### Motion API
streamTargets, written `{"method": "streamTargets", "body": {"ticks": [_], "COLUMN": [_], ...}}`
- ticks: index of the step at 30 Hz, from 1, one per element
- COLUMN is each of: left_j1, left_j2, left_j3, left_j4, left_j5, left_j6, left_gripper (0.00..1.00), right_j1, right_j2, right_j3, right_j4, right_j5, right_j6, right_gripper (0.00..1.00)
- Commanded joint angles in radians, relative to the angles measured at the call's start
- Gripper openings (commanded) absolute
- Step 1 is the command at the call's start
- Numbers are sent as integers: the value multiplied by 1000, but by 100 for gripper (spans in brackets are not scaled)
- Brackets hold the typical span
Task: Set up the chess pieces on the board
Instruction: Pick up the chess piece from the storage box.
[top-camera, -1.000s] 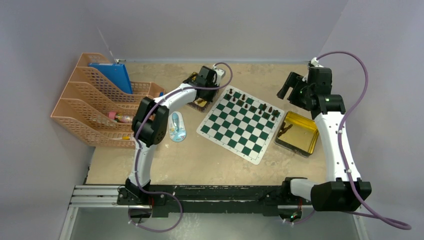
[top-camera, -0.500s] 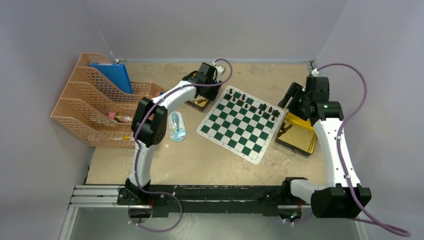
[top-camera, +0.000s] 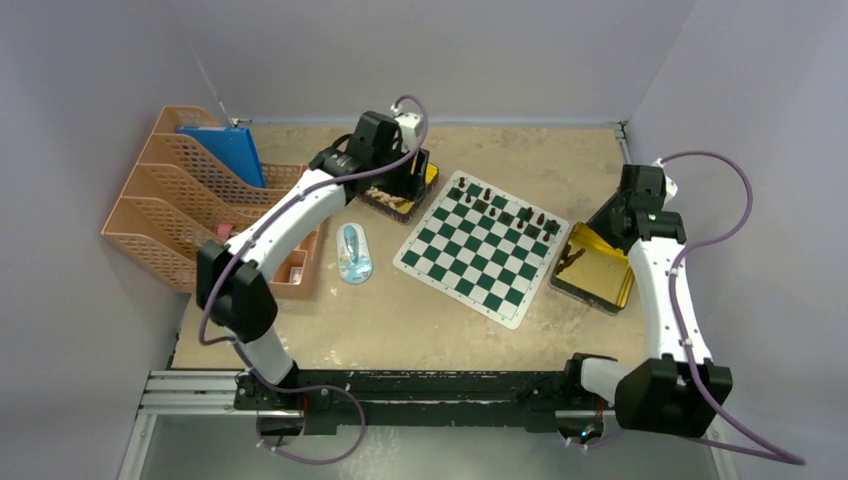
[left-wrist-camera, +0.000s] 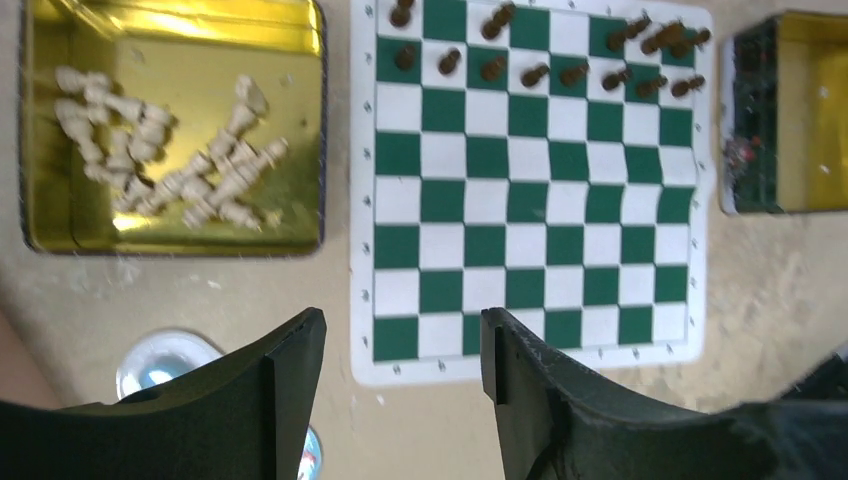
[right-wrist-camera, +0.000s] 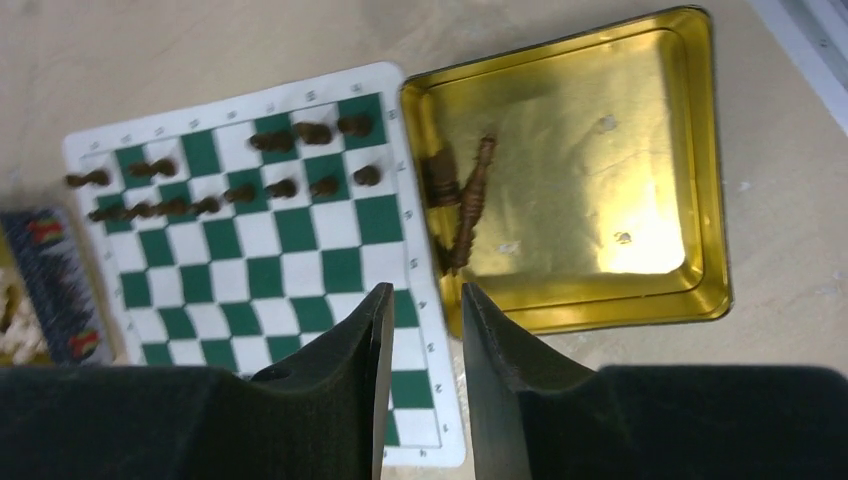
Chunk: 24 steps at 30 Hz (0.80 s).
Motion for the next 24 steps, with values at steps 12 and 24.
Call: {"method": "streamTargets", "body": {"ticks": [12, 24], "left_j1": [-1, 17], "left_j2": [-391, -499], "left_j3": [-385, -493], "left_j4": [-127, -209], "left_j5": [280, 92], "left_j6": [-165, -209], "left_gripper": [67, 81], "right_j1": [-150, -151], "right_j2": [290, 385], "right_j3": [-153, -186], "right_j4": [323, 364], "right_j5": [-16, -57], "right_j6": [124, 216], "right_gripper": [31, 34]}}
